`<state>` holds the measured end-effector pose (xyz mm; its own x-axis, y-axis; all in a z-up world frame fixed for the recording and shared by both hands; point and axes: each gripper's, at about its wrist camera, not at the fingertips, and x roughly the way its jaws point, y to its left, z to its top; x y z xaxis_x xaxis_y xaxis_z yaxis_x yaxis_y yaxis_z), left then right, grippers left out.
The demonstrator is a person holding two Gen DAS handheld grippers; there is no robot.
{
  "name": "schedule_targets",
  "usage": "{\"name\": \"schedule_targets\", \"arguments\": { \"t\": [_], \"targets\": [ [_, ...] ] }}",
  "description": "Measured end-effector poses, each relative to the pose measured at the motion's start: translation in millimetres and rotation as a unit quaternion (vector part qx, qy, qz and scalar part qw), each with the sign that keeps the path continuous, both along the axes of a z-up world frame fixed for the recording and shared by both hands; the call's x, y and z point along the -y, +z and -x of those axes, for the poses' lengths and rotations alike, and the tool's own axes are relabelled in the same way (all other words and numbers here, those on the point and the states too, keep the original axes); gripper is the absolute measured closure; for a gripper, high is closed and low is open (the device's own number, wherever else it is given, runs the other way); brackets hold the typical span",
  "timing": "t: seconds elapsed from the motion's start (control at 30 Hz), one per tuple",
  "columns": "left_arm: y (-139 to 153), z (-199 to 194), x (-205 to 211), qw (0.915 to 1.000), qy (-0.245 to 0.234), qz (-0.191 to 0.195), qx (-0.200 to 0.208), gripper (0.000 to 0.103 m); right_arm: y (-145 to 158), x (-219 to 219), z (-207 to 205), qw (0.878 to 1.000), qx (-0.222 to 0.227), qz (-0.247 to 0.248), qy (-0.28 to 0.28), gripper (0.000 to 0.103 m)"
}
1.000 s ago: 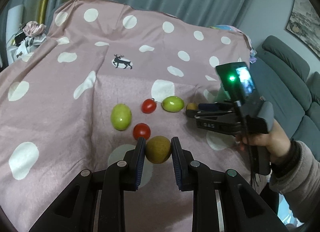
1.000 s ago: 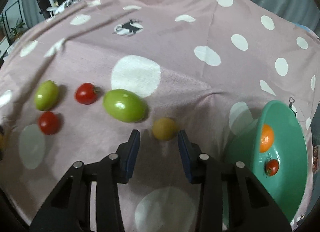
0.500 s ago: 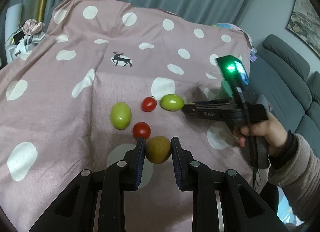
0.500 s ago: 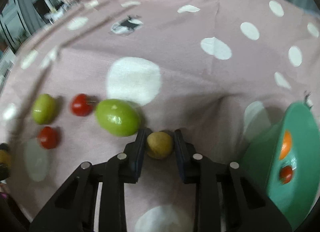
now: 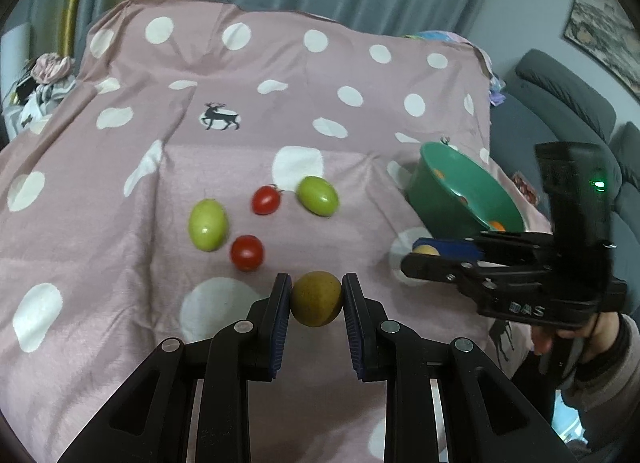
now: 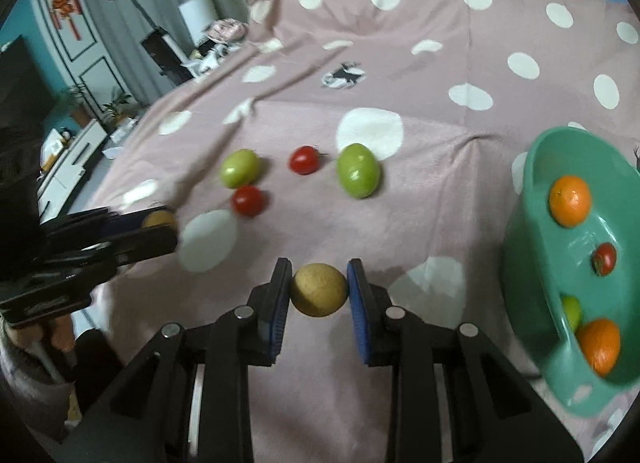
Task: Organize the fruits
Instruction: 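Carry the brown and tan fruits over the teal bowl with both tools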
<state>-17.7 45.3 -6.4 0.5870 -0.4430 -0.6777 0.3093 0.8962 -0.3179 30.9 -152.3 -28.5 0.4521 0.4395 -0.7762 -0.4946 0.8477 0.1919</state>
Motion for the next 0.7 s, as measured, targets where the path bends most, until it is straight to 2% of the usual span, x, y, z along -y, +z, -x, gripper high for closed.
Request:
{"name": "schedule_targets", "arguments": {
  "t": [0.2,0.7],
  "targets": [
    [9.7,7.0,20.3,0.9998,-0.015,-0.013,0.008,0.077,19.5,18.2,17.5,0.999,0.026,-0.021,-0.008,0.074],
    [34.5,-2.3,78.9,0.9966,-0.053,-0.053,0.035,0.077,33.9,75.5,34.6,0.995,0.055,-0.058,-0.063,0.074]
  ]
}}
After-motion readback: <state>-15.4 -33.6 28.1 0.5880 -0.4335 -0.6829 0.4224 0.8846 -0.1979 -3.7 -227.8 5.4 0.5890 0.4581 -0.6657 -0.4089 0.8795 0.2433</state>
